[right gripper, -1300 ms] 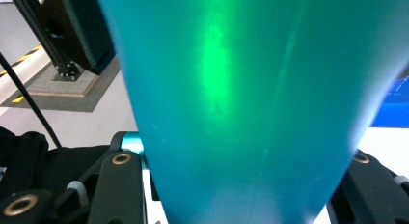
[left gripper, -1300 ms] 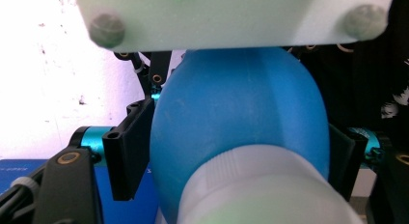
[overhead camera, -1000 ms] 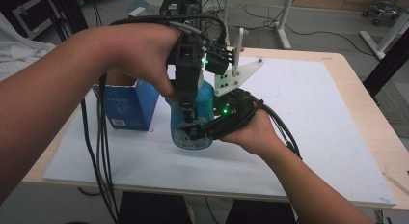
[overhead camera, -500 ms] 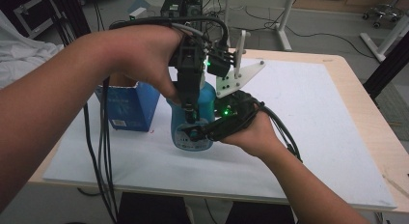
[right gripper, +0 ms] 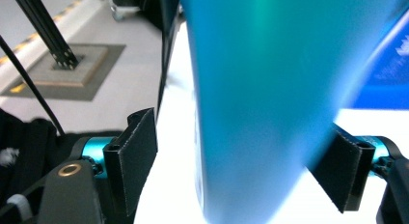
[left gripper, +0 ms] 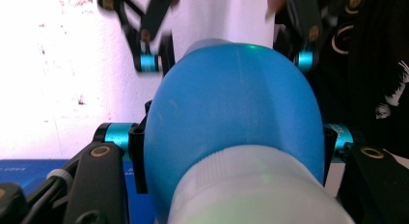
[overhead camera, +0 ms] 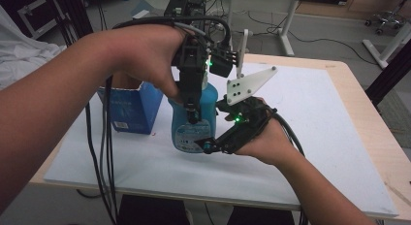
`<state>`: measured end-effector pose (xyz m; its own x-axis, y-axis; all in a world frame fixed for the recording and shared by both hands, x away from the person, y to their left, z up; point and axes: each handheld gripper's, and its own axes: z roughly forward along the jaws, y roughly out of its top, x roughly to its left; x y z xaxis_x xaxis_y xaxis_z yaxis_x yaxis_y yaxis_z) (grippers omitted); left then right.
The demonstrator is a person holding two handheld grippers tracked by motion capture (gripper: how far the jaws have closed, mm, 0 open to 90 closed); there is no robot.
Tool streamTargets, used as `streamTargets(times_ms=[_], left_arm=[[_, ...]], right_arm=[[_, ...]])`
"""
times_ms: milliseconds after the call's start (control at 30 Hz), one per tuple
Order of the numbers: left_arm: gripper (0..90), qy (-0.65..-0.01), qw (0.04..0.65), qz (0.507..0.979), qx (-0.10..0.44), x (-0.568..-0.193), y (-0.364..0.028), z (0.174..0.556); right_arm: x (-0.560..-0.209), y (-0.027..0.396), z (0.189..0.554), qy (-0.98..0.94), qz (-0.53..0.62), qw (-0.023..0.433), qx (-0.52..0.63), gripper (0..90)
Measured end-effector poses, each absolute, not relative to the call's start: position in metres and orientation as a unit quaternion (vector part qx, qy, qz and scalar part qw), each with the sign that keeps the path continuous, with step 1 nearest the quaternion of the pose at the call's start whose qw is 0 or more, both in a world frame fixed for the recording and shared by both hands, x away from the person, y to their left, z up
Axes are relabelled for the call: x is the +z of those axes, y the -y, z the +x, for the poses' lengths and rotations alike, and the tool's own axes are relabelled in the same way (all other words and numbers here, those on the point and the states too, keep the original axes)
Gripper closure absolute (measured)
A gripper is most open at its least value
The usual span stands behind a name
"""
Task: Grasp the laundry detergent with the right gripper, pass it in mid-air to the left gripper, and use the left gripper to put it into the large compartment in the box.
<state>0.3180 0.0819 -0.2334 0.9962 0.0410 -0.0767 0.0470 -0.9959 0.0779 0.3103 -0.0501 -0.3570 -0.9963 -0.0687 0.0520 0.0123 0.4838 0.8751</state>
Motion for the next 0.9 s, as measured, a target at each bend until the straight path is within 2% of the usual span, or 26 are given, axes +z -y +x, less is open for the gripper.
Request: streamTargets(times_ms=[100, 133, 567, 600, 733, 900], left_arm=[[39.2, -0.025, 0.040, 0.998, -0.037, -0.233, -0.084, 0.318], [39.3, -0.029, 0.039, 0.998, -0.036, -0.231, -0.086, 0.319], [39.2, -0.047, 0.043, 0.997, -0.036, -0.220, -0.091, 0.320], [39.2, -0.047, 0.043, 0.997, -0.037, -0.218, -0.092, 0.321], [39.2, -0.059, 0.043, 0.997, -0.038, -0.213, -0.095, 0.323], [39.2, -0.084, 0.048, 0.995, -0.037, -0.203, -0.100, 0.328]], right_arm=[[-0.355, 0.057, 0.312, 0.867, 0.011, 0.041, -0.496, 21.2], [-0.354, 0.062, 0.313, 0.874, 0.004, 0.037, -0.485, 13.8], [-0.337, 0.092, 0.321, 0.905, -0.013, 0.004, -0.425, 10.3], [-0.332, 0.097, 0.323, 0.908, -0.020, 0.000, -0.419, 2.0], [-0.323, 0.105, 0.326, 0.921, -0.025, -0.021, -0.389, 1.2], [-0.310, 0.112, 0.328, 0.932, -0.022, -0.023, -0.361, 0.8]])
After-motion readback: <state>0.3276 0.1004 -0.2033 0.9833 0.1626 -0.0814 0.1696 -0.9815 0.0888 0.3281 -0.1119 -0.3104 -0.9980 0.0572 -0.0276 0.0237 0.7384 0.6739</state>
